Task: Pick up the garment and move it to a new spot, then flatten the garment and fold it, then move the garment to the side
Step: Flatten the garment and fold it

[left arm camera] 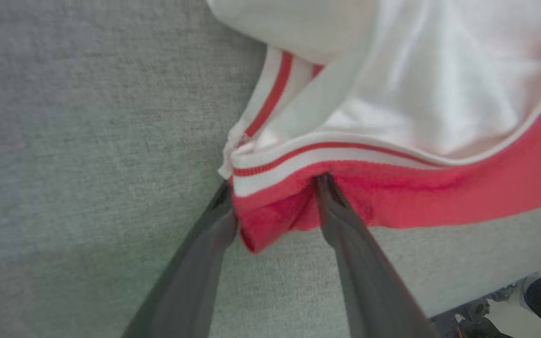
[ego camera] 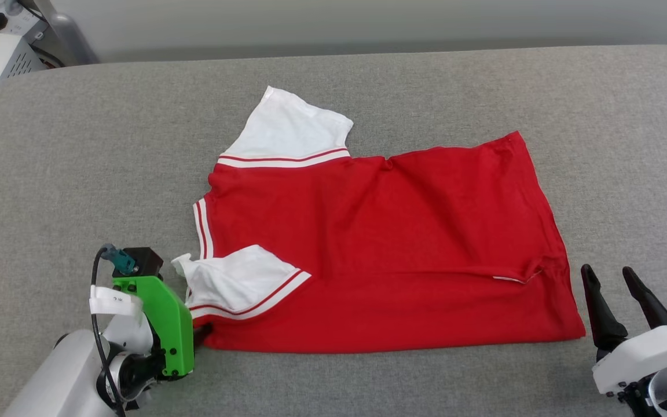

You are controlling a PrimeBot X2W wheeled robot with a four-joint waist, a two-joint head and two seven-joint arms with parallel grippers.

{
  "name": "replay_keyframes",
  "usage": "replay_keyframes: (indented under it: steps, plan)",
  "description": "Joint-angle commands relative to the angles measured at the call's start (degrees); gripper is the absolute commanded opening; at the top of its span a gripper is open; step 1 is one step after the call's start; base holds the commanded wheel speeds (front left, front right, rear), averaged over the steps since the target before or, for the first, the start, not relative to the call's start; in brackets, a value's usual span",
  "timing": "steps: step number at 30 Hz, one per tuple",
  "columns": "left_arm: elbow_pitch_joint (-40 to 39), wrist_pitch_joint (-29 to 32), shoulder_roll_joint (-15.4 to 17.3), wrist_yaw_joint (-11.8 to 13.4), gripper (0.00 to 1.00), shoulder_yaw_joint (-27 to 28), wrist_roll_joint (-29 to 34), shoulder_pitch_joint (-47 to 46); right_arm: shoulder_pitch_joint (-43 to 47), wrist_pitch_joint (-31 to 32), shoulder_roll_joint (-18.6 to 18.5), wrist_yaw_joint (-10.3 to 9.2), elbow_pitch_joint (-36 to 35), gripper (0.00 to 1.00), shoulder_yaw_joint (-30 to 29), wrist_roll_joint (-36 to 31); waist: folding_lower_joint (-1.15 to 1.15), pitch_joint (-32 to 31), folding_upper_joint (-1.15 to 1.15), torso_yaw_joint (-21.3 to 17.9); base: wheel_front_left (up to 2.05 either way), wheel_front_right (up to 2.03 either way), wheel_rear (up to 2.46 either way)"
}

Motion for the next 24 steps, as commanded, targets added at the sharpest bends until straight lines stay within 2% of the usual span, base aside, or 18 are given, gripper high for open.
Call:
replay_keyframes:
  steps: [1,7,14,18,24]
  plan:
    - [2.3,-0.4,-3.2,-0.5,0.00,-1.9,-0.7,0.8,-0.5,1.2,-0.6,-0.46,0.3,1.00,-0.9,1.0,0.00,-0.3,0.00,-0.1,0.00,0.00,0.00]
    - [1.4,-3.9,-2.5,-0.6,0.00,-1.0,-0.2,2.2,0.7,12.6,-3.2,-0.46,-1.2,1.00,-1.4,4.6,0.00,-2.4,0.00,0.3,0.00,0.00,0.00]
    - [-6.8,-6.1,-0.1,1.8,0.00,0.2,1.1,5.1,2.0,30.8,-5.5,-0.46,-4.1,1.00,-1.7,8.1,0.00,-3.5,0.00,2.1,0.00,0.00,0.00]
    - [-12.4,-6.3,0.9,3.2,0.00,0.7,1.8,5.8,1.1,37.4,-5.5,-0.46,-5.2,1.00,-1.7,7.9,0.00,-2.3,0.00,3.5,0.00,0.00,0.00]
    - [-18.1,-6.2,1.7,4.7,0.00,0.7,3.0,5.5,-2.8,40.9,-5.8,-0.46,-1.6,1.00,-0.7,7.2,0.00,0.2,0.00,4.9,0.00,0.00,0.00]
